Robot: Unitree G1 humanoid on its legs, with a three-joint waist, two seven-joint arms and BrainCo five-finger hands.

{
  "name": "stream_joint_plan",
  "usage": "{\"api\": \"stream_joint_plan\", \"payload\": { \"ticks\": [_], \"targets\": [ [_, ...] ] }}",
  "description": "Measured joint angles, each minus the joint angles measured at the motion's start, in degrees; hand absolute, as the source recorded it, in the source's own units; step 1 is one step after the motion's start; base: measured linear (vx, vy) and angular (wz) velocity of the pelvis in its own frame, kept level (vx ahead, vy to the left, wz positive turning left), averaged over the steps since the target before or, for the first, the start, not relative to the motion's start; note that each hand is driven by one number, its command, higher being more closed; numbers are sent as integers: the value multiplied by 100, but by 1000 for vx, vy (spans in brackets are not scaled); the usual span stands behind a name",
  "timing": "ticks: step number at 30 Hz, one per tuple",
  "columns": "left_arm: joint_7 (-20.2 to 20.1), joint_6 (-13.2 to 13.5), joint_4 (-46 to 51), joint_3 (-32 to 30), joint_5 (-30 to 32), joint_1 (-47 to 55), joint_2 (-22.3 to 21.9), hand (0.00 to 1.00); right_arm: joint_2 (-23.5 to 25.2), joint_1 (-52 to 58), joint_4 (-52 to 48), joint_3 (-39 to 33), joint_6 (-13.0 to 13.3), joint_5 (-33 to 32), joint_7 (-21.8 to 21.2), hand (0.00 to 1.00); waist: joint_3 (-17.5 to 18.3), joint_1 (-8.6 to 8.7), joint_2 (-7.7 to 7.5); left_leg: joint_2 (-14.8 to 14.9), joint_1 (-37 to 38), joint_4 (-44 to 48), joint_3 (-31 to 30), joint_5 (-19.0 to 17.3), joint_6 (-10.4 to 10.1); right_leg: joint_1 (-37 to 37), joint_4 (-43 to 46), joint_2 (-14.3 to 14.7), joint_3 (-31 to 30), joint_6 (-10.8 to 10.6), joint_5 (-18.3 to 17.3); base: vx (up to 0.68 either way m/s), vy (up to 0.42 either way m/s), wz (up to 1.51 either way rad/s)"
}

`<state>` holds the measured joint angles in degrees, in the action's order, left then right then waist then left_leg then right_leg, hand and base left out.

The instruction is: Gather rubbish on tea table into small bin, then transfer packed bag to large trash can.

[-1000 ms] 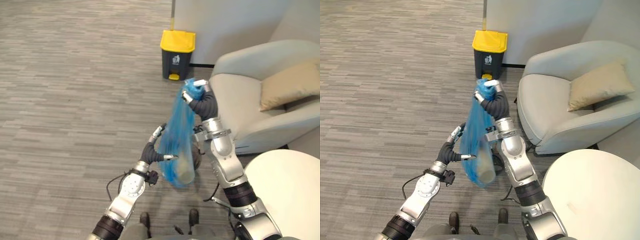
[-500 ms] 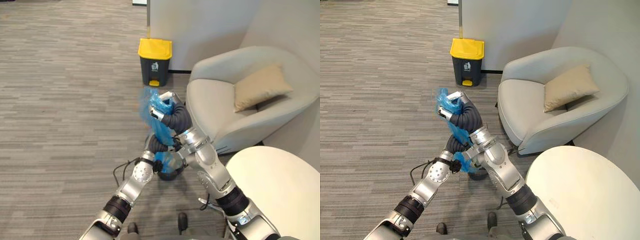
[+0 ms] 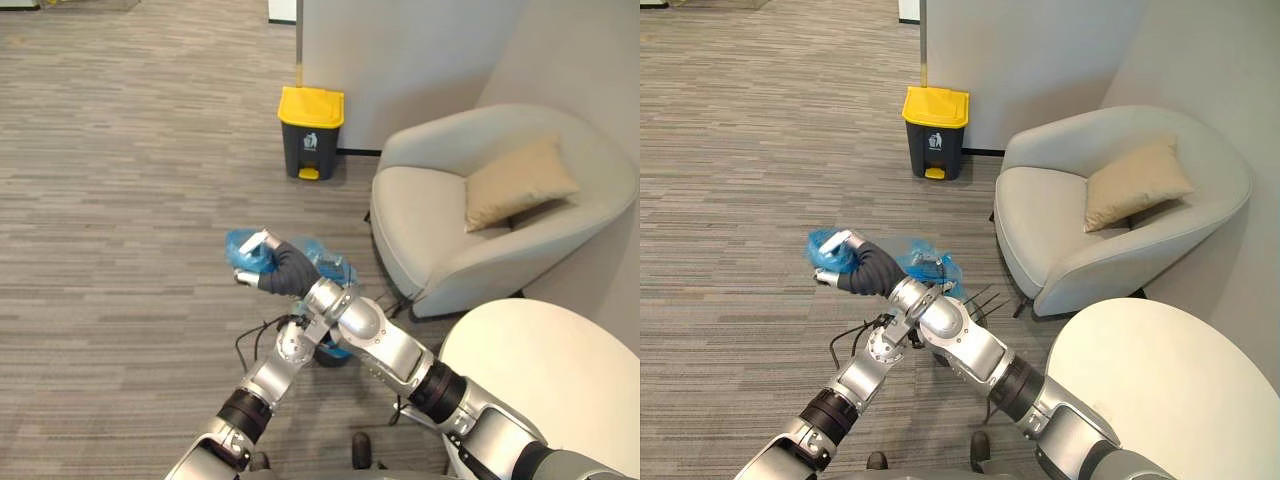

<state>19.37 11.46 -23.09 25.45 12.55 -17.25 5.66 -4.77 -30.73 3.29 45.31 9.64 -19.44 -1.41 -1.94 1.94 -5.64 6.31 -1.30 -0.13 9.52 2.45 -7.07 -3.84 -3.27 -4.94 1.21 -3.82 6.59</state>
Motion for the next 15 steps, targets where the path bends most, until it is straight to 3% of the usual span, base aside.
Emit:
{"api": "stream_joint_plan", "payload": {
  "ticks": [8,12,15],
  "targets": [
    [-62,3,67,-37,-348,39,4,100,7,33,-48,-42,37,1067,-4,0,34,16,11,0,-11,0,-12,8,2,-1,-1,-3,11,1,-1,-12,-1,1],
    [-200,8,472,-356,-657,611,3,100,-29,839,-330,-519,137,2047,3,0,32,30,14,-4,-14,0,-10,7,3,-1,-5,-5,15,-2,-4,0,0,0],
    [-340,8,477,-729,-918,1077,33,100,-332,1337,-341,-1087,160,2764,107,0,29,25,19,-8,-2,0,-9,7,3,11,-4,-9,15,-4,-5,0,0,0]
  ]
}}
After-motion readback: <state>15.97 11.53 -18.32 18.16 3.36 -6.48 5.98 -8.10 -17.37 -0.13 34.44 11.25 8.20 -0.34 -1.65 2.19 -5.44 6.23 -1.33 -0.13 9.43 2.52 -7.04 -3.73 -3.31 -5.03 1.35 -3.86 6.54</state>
